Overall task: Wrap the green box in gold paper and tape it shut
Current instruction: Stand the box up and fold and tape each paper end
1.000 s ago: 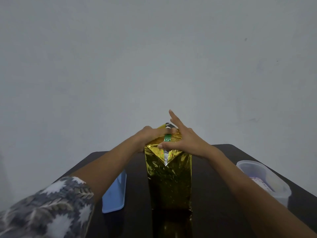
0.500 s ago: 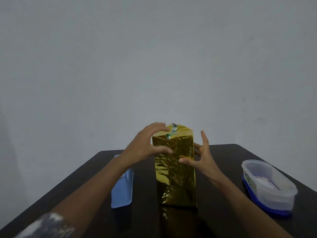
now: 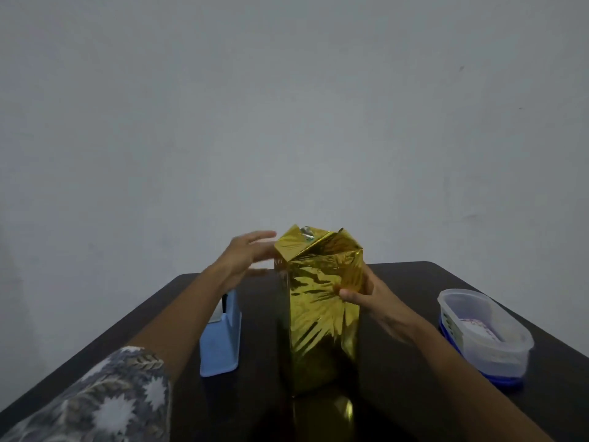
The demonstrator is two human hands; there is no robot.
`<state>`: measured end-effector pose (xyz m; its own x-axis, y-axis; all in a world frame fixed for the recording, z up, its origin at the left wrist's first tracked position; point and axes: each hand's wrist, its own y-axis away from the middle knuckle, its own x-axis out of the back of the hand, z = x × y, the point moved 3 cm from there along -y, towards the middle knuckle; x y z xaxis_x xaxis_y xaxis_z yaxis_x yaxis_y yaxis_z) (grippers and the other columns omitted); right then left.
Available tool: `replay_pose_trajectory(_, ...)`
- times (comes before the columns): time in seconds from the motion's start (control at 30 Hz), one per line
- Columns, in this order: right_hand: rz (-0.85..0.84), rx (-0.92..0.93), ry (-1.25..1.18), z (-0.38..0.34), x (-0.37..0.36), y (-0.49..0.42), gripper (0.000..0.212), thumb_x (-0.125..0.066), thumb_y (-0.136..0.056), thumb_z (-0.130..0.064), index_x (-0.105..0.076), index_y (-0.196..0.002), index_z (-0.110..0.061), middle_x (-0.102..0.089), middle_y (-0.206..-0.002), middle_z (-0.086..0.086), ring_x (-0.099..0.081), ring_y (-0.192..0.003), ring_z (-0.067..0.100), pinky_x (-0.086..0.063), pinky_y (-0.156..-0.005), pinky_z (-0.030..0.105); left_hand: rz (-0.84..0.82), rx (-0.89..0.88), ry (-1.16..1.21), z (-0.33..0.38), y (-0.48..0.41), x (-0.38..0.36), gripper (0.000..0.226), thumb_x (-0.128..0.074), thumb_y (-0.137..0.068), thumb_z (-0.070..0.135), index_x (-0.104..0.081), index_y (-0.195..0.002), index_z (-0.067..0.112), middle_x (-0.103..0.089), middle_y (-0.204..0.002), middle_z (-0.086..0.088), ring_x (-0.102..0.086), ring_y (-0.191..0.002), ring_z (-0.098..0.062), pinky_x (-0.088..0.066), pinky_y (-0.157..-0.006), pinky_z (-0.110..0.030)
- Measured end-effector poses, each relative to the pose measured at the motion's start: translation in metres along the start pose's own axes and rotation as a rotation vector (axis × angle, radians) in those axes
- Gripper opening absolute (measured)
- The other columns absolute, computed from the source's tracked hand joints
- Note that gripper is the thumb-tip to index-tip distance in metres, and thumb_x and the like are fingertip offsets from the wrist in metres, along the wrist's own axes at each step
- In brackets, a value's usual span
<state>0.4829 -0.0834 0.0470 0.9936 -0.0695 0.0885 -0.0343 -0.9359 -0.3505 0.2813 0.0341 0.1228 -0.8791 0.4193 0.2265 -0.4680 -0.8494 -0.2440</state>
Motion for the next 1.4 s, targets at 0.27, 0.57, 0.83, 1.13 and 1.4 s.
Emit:
replay_pose_trajectory(0.27,0.274,-0.16,0.012,0.036,-0.001,-0.013,0.052,-0.065,-0.086,-0.033,-0.046,-0.131,-0.015,-0.059,-0.122,0.013,-0.066,-0.1,0.021,-0.058,-0.074,0.035,-0.407,0.082,0.029,-0.037,0.033,-0.036,0.087,-0.09,-0.031,0.053,-0.061,-0.11,0.031,-0.07,-0.106,0.014,-0.061,-0.107,-0.01,-0.045,-0.095,-0.034)
replay_pose_trajectory(0.57,0.158,-0.003,0.145,-0.011,-0.007,0.004,0.088,-0.079,-0.06,-0.051,-0.036,-0.134,-0.029,-0.058,-0.118,-0.011,-0.062,-0.101,0.002,-0.051,-0.074,0.018,-0.066,-0.191,-0.041,-0.024,0.05,-0.061,0.068,-0.074,-0.075,0.032,-0.03,-0.127,0.025,-0.052,-0.12,0.006,-0.055,-0.106,-0.003,-0.047,-0.067,-0.006)
replay_pose_trajectory(0.83,0.228,0.048,0.11,-0.014,-0.014,0.003,0.067,-0.076,-0.071,-0.011,-0.044,-0.13,-0.015,-0.061,-0.112,0.001,-0.059,-0.098,0.006,-0.05,-0.066,0.009,0.215,-0.57,-0.366,0.019,0.055,-0.034,0.043,-0.08,-0.069,0.008,-0.067,-0.107,0.022,-0.054,-0.125,0.008,-0.044,-0.125,-0.009,-0.036,-0.106,-0.036)
replay_pose_trajectory(1.13,0.237,0.044,0.172,-0.013,-0.014,0.006,0.129,-0.081,-0.026,-0.071,-0.038,-0.138,-0.023,-0.056,-0.129,0.001,-0.053,-0.119,0.018,-0.045,-0.101,0.041,0.088,-0.511,-0.155,0.06,0.049,-0.032,0.009,-0.08,-0.071,0.021,-0.076,-0.075,0.013,-0.074,-0.077,-0.002,-0.069,-0.081,-0.012,-0.053,-0.081,-0.027)
replay_pose_trajectory(1.4,0.175,0.03,0.199,-0.019,-0.021,0.008,0.116,-0.077,-0.042,-0.065,-0.029,-0.141,-0.029,-0.046,-0.138,-0.002,-0.047,-0.126,0.017,-0.044,-0.1,0.033,0.059,-0.433,-0.019,0.058,0.048,-0.031,0.011,-0.074,-0.076,0.009,-0.074,-0.086,0.004,-0.071,-0.075,-0.001,-0.065,-0.067,-0.001,-0.048,-0.063,-0.012)
